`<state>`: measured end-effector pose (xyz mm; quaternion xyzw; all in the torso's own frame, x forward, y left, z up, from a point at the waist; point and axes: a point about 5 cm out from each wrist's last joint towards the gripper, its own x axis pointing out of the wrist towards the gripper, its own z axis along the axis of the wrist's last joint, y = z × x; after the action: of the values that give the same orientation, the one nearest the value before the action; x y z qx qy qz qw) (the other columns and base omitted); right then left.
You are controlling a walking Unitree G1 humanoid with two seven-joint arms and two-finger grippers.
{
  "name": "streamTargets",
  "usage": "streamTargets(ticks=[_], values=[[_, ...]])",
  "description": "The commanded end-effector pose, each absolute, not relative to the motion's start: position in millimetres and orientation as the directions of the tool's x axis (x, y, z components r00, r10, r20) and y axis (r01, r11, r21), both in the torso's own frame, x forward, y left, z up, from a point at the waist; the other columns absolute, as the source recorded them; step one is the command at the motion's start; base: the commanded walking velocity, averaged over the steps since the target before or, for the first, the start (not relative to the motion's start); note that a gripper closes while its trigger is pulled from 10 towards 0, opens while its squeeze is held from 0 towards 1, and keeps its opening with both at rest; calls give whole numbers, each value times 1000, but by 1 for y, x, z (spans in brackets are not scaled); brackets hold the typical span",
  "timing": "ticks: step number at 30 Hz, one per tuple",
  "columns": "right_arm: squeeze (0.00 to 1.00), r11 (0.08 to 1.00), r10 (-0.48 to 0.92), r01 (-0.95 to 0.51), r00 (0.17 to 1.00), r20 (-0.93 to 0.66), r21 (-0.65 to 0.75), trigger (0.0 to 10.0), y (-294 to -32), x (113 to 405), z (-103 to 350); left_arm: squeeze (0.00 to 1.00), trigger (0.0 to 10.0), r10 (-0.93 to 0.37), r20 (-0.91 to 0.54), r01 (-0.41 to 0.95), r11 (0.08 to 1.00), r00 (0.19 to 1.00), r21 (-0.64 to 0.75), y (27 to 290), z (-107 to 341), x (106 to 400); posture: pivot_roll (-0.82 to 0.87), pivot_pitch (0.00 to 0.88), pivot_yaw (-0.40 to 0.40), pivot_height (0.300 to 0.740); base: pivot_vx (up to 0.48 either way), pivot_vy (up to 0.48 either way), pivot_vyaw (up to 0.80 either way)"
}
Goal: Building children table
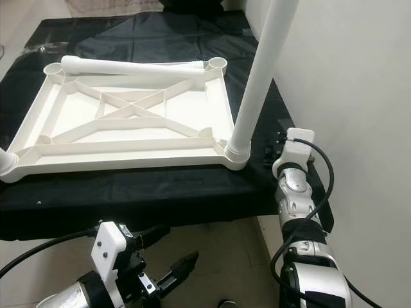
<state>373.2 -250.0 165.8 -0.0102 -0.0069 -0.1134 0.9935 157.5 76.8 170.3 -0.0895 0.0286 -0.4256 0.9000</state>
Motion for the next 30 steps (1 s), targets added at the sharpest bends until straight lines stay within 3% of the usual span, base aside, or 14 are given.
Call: streamTargets(ticks=[1, 7, 19, 23, 30], values=[[0, 989, -148, 148, 988, -34, -4, 10000, -242, 372, 150, 0, 10000, -776, -4, 761, 619, 631, -194, 78, 168, 154, 155, 291, 9, 740, 0, 0, 0], [0, 999, -30, 30, 999, -29, -13, 10000, -231, 372, 144, 0, 10000, -777, -10, 761, 619, 630, -192, 79, 167, 156, 154, 280, 8, 740, 0, 0, 0], [0, 998, 65, -65, 998, 17, 21, 10000, -226, 374, 151, 0, 10000, -777, -7, 762, 620, 630, -187, 78, 167, 158, 148, 271, 7, 740, 0, 0, 0], [0, 975, 217, -219, 975, 57, 29, 10000, -203, 374, 155, 0, 10000, -770, 0, 757, 628, 639, -178, 78, 169, 164, 143, 274, 5, 740, 0, 0, 0], [0, 949, 310, -314, 944, 111, 23, 10000, -183, 373, 163, 0, 10000, -764, 3, 753, 635, 645, -172, 79, 170, 166, 146, 277, 2, 740, 0, 0, 0]])
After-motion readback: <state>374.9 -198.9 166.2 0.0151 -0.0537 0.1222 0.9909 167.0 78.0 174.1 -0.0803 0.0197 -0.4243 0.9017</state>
